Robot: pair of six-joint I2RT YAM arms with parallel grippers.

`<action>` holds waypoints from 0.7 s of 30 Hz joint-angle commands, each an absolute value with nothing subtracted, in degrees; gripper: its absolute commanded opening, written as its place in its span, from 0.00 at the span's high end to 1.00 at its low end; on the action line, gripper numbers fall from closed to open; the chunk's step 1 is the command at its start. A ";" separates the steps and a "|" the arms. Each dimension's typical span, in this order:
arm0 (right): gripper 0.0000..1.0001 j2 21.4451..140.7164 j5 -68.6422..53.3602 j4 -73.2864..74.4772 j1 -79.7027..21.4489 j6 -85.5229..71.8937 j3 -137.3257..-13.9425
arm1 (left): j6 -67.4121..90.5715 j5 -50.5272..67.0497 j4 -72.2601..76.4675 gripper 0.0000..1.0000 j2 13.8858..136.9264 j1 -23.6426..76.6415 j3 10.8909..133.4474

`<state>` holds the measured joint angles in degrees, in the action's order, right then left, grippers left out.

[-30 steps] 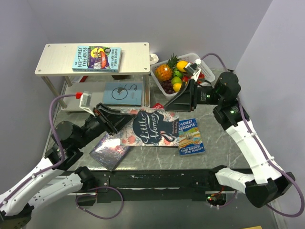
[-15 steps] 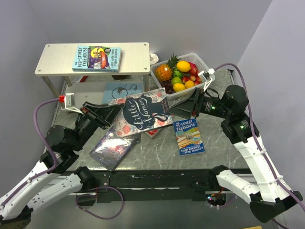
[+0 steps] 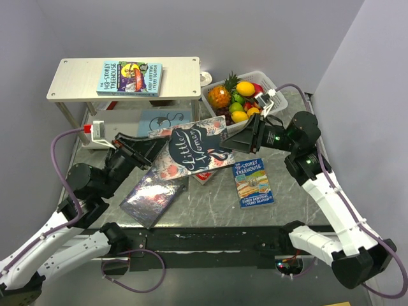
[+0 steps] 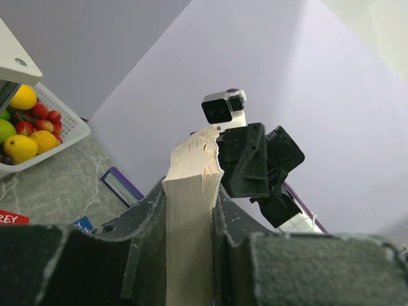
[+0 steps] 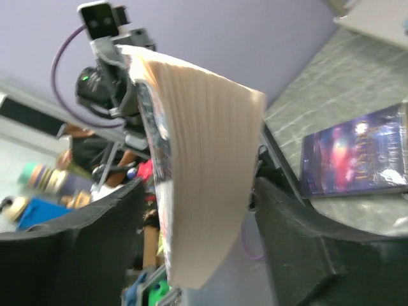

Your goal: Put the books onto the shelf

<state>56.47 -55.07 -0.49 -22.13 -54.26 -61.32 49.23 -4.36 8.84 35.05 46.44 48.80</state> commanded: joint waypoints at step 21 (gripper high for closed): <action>1.00 61.34 -50.20 -33.21 -21.62 -75.23 -61.53 | 57.30 -14.68 -5.73 0.04 23.04 46.41 44.14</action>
